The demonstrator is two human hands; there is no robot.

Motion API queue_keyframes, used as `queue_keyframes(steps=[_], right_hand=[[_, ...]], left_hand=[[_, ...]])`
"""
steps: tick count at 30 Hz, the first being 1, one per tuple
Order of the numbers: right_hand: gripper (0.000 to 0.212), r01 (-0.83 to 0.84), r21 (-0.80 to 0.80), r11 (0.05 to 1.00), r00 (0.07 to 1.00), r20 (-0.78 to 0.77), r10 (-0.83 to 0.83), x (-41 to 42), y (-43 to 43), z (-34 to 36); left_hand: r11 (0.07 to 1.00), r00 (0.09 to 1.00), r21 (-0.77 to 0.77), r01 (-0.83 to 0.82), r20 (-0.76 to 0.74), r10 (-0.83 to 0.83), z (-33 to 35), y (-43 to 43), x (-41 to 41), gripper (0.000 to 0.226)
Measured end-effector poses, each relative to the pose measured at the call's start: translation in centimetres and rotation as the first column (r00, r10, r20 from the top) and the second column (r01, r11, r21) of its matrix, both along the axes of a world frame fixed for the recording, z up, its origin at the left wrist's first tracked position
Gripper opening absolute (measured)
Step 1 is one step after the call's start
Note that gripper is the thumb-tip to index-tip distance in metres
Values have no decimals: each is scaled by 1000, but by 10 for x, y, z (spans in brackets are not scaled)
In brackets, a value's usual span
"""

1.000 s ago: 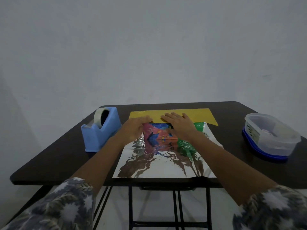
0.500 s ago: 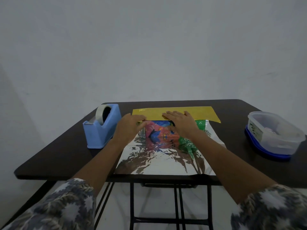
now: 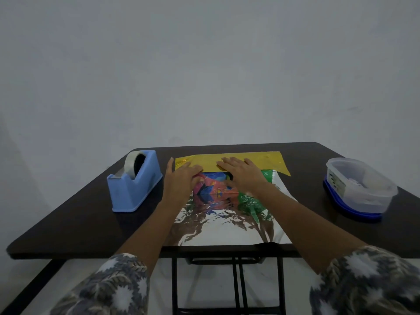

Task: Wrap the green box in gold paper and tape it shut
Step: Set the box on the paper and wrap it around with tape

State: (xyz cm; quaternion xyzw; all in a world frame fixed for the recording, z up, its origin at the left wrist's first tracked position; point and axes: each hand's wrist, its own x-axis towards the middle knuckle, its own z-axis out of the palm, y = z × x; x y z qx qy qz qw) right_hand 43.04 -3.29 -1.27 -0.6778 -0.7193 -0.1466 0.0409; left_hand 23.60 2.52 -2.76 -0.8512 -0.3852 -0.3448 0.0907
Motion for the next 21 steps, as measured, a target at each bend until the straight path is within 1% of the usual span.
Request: queue_keyframes(steps=[3, 5, 7, 8, 9, 11, 12, 13, 15, 17, 19, 21], right_hand=[[65, 38, 28, 999, 999, 1, -38, 19, -10, -4], [76, 57, 67, 996, 998, -19, -55, 36, -25, -7], [86, 74, 95, 993, 994, -89, -66, 56, -38, -12], [85, 86, 113, 990, 989, -133, -71, 66, -44, -14], [80, 99, 137, 986, 982, -175, -74, 75, -47, -16], [54, 140, 178, 974, 959, -270, -88, 89, -53, -18], [45, 155, 188, 970, 945, -315, -90, 93, -55, -19], [42, 162, 190, 968, 933, -348, -88, 96, -56, -20], [41, 167, 177, 970, 927, -363, -93, 98, -57, -21], [44, 164, 201, 966, 916, -395, -73, 97, -58, -20], [53, 175, 267, 948, 895, -444, -40, 92, -60, -15], [65, 153, 327, 933, 921, -389, -15, 81, -60, -8]], left_hand=[[1000, 1000, -12, -19, -5, 19, 3, 1, 1, 32], [999, 1000, -29, -23, -19, 22, 2, 3, 1, 33], [999, 999, -39, -26, -31, 25, 1, 6, 1, 34], [999, 999, -44, -25, -27, 24, 0, 7, 1, 34], [999, 999, -47, -24, -24, 23, -1, 8, 1, 34], [999, 999, -45, -22, -29, 21, -2, 11, 1, 34], [999, 999, -44, -21, -31, 20, -3, 11, 1, 33], [999, 999, -42, -21, -32, 19, -3, 12, 2, 32], [999, 999, -37, -19, -31, 18, -3, 13, 1, 32], [999, 999, -41, -24, -39, 22, -2, 11, 0, 33], [999, 999, -44, -20, -37, 18, -2, 11, 0, 33], [998, 1000, -53, -18, -26, 17, -1, 11, 0, 35]])
